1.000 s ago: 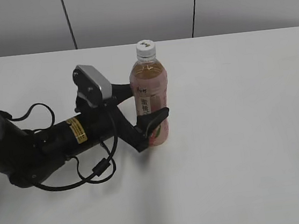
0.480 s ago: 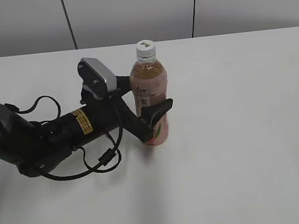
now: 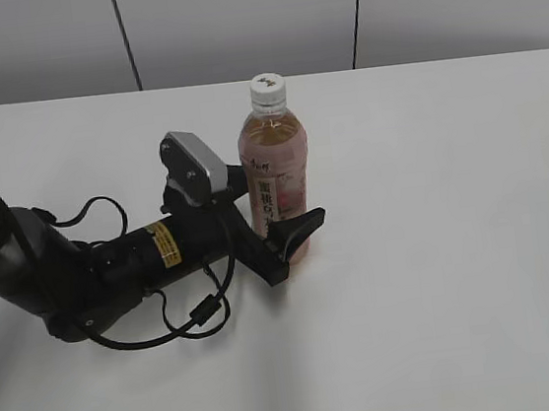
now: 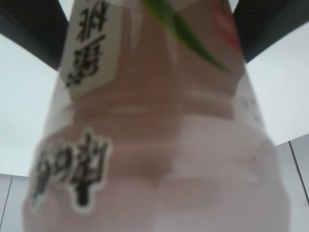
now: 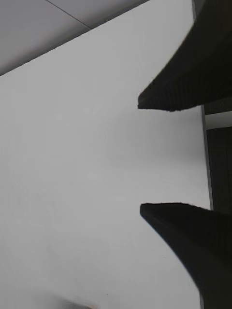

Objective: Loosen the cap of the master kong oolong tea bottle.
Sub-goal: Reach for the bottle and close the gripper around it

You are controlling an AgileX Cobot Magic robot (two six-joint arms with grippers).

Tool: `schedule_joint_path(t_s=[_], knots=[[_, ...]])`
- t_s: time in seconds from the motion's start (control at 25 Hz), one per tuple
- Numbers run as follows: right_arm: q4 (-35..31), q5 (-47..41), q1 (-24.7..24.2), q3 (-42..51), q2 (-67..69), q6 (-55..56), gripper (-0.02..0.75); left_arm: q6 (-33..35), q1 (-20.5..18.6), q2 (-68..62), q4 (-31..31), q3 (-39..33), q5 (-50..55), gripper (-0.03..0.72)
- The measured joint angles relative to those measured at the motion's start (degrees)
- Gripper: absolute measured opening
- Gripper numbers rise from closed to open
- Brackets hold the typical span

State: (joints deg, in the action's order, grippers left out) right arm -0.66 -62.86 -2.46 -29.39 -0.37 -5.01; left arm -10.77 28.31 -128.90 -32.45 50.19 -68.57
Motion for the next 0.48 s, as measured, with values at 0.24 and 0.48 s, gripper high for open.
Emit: schedule_joint_path(t_s=[0.24, 0.48], knots=[[0.0, 0.0, 0.0, 0.0, 0.0, 0.0, 0.458, -0.1, 0.0, -0.1, 0.6, 0.0, -0.2, 0.478], [0.0, 0.0, 0.0, 0.0, 0.0, 0.0, 0.458, -0.2, 0.0, -0.1, 0.4, 0.0, -0.3, 0.382]])
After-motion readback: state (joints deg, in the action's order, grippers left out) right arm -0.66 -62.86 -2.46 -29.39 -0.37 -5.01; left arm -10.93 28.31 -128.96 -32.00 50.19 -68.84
